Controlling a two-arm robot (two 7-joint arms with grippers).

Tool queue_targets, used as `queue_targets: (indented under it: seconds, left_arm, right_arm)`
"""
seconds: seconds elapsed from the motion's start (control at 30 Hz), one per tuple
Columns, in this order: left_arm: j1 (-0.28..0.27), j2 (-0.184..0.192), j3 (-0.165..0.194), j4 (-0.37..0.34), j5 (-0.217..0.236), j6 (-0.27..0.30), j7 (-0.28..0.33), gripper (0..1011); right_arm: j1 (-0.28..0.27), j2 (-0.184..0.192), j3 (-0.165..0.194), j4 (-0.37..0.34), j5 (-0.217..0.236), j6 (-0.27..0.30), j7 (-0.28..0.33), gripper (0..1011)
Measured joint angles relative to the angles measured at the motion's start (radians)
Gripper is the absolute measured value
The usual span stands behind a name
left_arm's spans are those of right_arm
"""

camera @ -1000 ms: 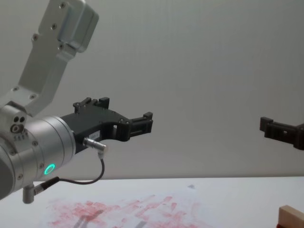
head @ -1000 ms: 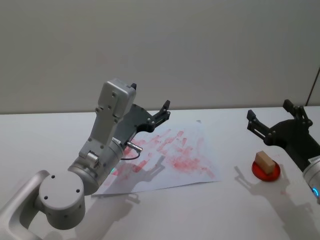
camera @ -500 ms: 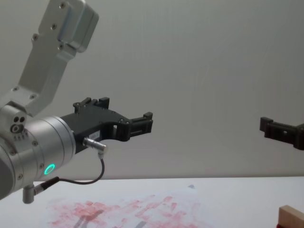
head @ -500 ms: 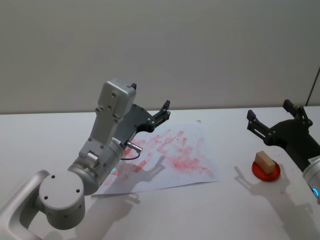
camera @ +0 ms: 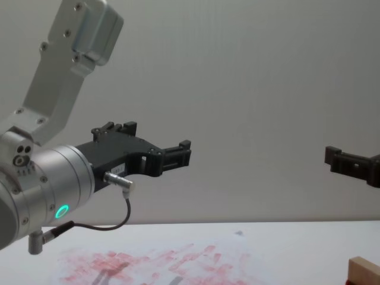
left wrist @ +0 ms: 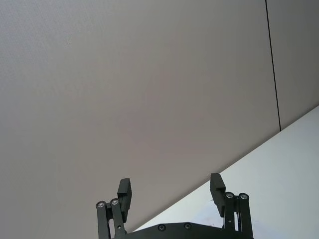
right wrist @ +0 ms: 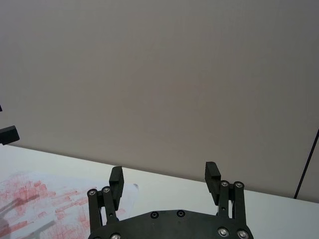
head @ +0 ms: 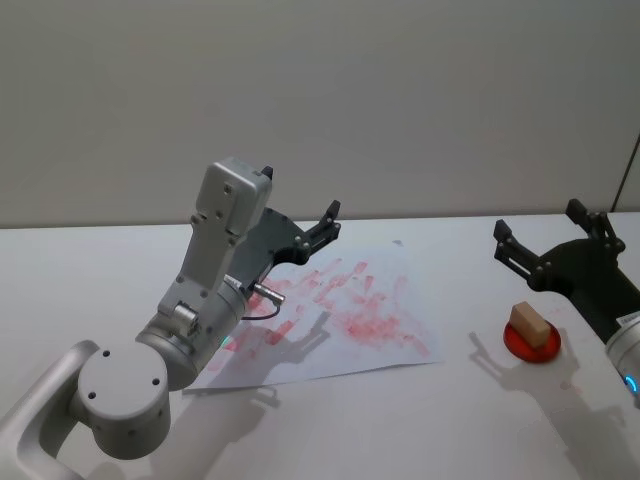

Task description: Use the one hand to pick up the stamp and affix it onto the A4 paper.

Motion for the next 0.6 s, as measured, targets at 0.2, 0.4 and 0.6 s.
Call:
queue_targets:
  seconds: [0.2,0.4,0.6]
  left_arm:
    - [0.000,0.000,0.000,0.000,0.000,0.000,0.000,1001]
    - [0.000,0.000,0.000,0.000,0.000,0.000,0.000,1001]
    - [0.000,0.000,0.000,0.000,0.000,0.000,0.000,1001]
  right_arm:
    - [0.000,0.000,0.000,0.000,0.000,0.000,0.000,1001]
    - [0.000,0.000,0.000,0.000,0.000,0.000,0.000,1001]
    - [0.003,-0.004,-0.001,0.002,-0.001,0.002,0.002,1001]
